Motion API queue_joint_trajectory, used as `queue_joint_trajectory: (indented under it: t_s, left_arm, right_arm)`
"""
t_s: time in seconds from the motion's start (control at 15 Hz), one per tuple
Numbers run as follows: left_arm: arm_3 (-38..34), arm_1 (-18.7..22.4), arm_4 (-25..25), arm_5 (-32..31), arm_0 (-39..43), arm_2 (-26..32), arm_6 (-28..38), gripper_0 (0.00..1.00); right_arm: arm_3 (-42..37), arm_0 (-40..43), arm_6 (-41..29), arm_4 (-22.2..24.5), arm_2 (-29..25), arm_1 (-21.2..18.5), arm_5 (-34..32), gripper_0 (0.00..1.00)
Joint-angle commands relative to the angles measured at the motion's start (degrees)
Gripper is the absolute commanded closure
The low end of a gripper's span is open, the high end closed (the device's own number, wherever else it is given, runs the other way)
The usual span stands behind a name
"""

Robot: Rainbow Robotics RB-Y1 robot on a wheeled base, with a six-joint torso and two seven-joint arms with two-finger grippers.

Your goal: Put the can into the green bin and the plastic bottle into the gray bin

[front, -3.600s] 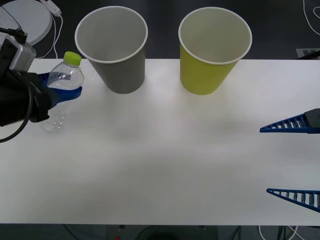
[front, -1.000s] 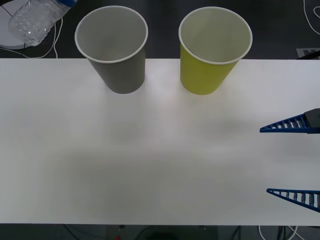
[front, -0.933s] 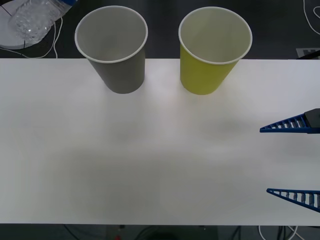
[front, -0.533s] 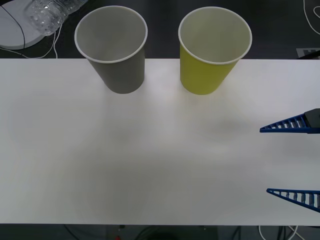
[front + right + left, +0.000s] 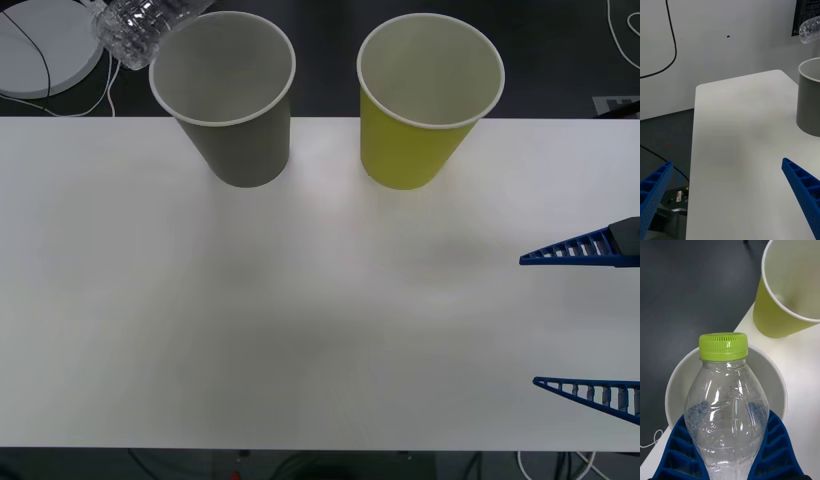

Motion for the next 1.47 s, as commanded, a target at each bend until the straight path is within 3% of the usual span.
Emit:
queue_joint_trajectory:
  t_s: [0.07, 0.6, 0.67, 0.73, 0.8, 1.47]
  left_arm:
    - [0.11, -2.1, -2.54, 0.01, -0.43, 0.01, 0.22, 1.0]
    - [0.11, -4.2, -4.12, 0.01, -0.61, 0.01, 0.48, 1.0]
    - [0.11, -4.2, -4.12, 0.01, -0.61, 0.01, 0.3, 0.89]
    - [0.11, -4.2, -4.03, 0.01, -0.61, 0.01, 0.3, 0.27]
    - [0.11, -4.2, -4.03, 0.01, -0.61, 0.01, 0.3, 0.0]
    - [0.11, -4.12, -3.59, 0.01, -0.61, 0.01, 0.22, 0.0]
  right_arm:
    - [0.0, 0.0, 0.0, 0.0, 0.0, 0.0, 0.0, 0.0]
    - [0.0, 0.0, 0.0, 0.0, 0.0, 0.0, 0.0, 0.0]
    - [0.0, 0.0, 0.0, 0.0, 0.0, 0.0, 0.0, 0.0]
    - [0.0, 0.0, 0.0, 0.0, 0.0, 0.0, 0.0, 0.0]
    - [0.0, 0.0, 0.0, 0.0, 0.0, 0.0, 0.0, 0.0]
    - [0.0, 0.0, 0.0, 0.0, 0.0, 0.0, 0.0, 0.0]
